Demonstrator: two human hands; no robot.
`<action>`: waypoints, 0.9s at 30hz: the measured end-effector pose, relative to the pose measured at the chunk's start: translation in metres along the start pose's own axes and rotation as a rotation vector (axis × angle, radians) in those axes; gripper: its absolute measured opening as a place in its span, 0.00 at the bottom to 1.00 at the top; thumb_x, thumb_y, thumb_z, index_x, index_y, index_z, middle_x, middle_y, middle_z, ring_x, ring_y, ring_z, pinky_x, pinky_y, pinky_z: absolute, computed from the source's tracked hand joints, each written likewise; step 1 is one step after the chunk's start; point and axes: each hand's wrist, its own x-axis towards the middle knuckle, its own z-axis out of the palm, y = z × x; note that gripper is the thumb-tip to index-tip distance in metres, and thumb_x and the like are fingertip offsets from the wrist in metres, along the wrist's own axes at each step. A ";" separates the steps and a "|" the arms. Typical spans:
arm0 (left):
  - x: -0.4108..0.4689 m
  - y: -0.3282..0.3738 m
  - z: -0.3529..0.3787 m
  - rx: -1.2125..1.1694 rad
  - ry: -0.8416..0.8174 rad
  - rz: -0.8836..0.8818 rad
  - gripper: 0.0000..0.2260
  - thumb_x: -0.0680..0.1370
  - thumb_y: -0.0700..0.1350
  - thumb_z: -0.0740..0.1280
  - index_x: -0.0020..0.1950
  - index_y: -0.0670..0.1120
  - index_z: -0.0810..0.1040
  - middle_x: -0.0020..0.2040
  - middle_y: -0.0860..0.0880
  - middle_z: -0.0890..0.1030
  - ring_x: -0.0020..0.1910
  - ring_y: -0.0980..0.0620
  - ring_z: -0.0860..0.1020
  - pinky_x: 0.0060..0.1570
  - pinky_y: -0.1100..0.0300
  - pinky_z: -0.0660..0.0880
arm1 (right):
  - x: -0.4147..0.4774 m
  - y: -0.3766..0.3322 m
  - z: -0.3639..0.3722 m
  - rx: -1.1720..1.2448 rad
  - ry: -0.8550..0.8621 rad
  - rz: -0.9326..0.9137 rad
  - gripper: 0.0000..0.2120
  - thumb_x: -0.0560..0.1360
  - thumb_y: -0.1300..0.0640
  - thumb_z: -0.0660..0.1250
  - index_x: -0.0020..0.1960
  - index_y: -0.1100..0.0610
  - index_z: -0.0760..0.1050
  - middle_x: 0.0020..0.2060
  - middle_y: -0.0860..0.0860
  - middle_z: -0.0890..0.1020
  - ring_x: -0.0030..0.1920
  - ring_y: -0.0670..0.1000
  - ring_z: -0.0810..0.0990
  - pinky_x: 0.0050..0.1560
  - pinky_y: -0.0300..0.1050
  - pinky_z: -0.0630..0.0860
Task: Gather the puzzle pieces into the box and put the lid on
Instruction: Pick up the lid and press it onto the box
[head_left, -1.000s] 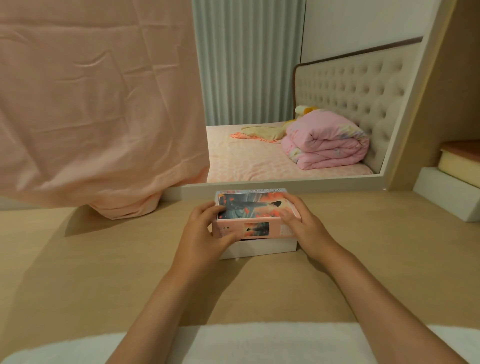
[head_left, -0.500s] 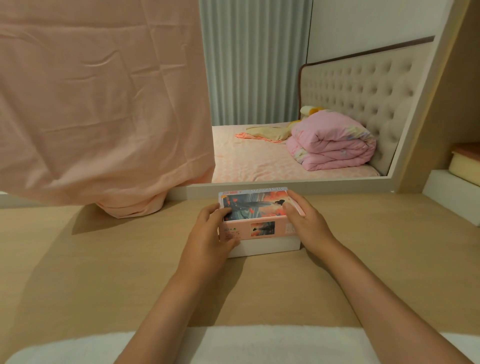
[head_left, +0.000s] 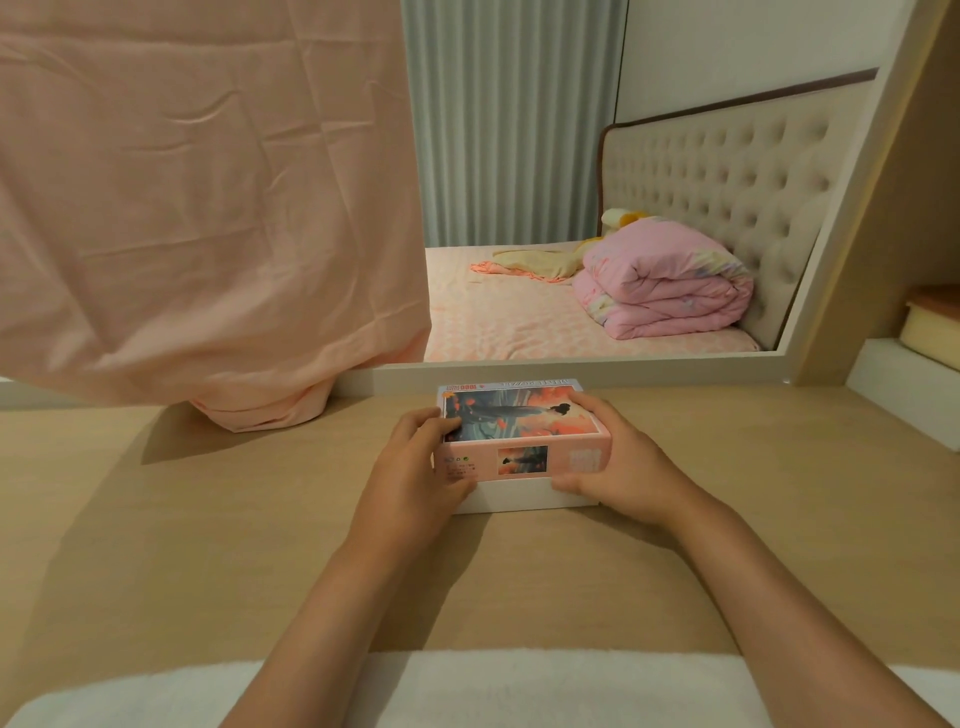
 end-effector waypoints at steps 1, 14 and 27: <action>0.000 0.001 0.000 0.007 0.001 0.002 0.27 0.69 0.40 0.76 0.67 0.48 0.75 0.67 0.55 0.71 0.63 0.58 0.73 0.59 0.56 0.77 | -0.001 0.000 -0.002 -0.044 -0.002 -0.006 0.45 0.62 0.49 0.81 0.71 0.30 0.61 0.61 0.40 0.78 0.56 0.41 0.78 0.57 0.41 0.77; 0.000 -0.002 0.000 0.131 -0.086 0.021 0.27 0.67 0.43 0.76 0.65 0.48 0.76 0.66 0.55 0.72 0.62 0.57 0.74 0.60 0.70 0.68 | -0.001 0.004 -0.004 -0.049 -0.017 -0.015 0.48 0.61 0.52 0.82 0.73 0.32 0.62 0.62 0.40 0.76 0.55 0.39 0.79 0.53 0.36 0.78; 0.066 0.023 0.008 0.412 -0.477 -0.053 0.25 0.82 0.57 0.56 0.76 0.48 0.63 0.77 0.48 0.62 0.74 0.50 0.59 0.71 0.56 0.57 | 0.036 -0.029 0.007 -0.358 -0.106 0.025 0.35 0.77 0.35 0.61 0.80 0.44 0.57 0.81 0.47 0.50 0.80 0.47 0.48 0.78 0.50 0.51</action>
